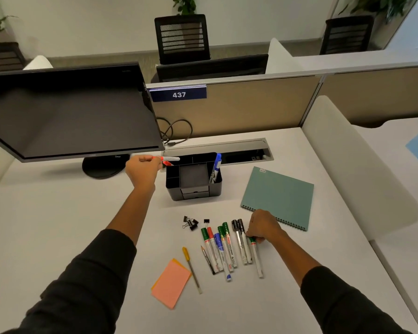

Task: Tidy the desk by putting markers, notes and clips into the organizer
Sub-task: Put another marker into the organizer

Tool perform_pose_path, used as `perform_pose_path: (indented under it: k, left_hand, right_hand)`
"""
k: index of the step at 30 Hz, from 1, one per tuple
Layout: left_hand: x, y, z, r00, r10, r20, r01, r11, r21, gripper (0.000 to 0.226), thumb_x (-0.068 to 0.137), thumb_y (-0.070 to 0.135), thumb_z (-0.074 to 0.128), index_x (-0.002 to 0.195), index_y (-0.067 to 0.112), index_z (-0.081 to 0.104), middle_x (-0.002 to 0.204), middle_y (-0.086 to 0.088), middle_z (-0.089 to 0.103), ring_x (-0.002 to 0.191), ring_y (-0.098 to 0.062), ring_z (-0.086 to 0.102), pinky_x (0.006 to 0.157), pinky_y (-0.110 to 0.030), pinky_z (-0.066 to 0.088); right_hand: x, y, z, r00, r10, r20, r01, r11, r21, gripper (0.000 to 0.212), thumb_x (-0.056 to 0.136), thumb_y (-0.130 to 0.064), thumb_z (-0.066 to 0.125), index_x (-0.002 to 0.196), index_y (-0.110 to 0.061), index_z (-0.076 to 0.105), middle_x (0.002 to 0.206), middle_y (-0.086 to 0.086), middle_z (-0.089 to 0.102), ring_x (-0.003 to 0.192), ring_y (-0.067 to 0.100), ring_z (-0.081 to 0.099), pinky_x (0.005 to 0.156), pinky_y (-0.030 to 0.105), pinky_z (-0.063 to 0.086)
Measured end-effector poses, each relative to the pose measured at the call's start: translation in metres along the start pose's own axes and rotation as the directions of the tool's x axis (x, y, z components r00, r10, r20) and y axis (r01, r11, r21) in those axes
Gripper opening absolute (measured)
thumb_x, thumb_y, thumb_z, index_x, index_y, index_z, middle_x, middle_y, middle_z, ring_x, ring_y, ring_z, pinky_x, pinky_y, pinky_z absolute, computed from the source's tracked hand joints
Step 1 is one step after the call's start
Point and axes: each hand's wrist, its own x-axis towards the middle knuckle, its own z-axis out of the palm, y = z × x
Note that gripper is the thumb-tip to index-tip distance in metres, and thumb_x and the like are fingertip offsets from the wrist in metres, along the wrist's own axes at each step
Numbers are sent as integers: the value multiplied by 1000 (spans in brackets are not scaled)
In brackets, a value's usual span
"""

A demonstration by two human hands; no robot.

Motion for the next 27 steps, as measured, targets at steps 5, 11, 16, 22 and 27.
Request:
perform_pose_path:
  k: [5, 11, 16, 22, 27]
  left_hand:
    - [20, -6, 14, 997, 51, 62, -61, 983, 173, 19, 77, 21, 87, 88, 13, 74, 83, -3, 74, 74, -19, 76, 71, -38, 65]
    - [27, -11, 30, 982, 104, 157, -155, 920, 359, 18, 81, 20, 85, 72, 17, 70, 71, -2, 70, 66, -21, 73, 68, -39, 64]
    - [34, -15, 39, 968, 136, 209, -221, 856, 467, 20, 81, 28, 84, 81, 11, 75, 74, -4, 70, 64, -16, 67, 52, -19, 44]
    - [42, -14, 46, 950, 183, 255, -301, 762, 574, 21, 85, 32, 80, 85, 12, 73, 73, -4, 69, 68, -20, 67, 60, -32, 56]
    - [45, -18, 47, 937, 192, 293, -339, 707, 620, 22, 89, 32, 77, 92, 10, 76, 79, -6, 72, 72, -20, 67, 68, -33, 58]
  right_hand:
    - [3, 1, 5, 1000, 9, -11, -10, 999, -31, 21, 74, -21, 80, 70, -12, 62, 71, 5, 70, 64, 18, 71, 59, 27, 58]
    - [4, 1, 7, 1000, 1, -22, -3, 997, -79, 29, 73, -23, 80, 65, -15, 54, 64, -2, 58, 54, 10, 54, 41, 20, 35]
    - [8, 3, 9, 999, 0, -35, -3, 997, -83, 30, 73, -24, 82, 65, -14, 55, 64, -2, 59, 55, 10, 55, 42, 21, 36]
    - [7, 4, 9, 999, 2, -53, -5, 998, -66, 33, 74, -27, 84, 64, -15, 55, 65, -2, 59, 56, 10, 55, 44, 20, 38]
    - [5, 2, 8, 999, -4, -50, 1, 998, -61, 32, 73, -28, 86, 67, -14, 58, 69, -1, 63, 60, 12, 60, 47, 21, 41]
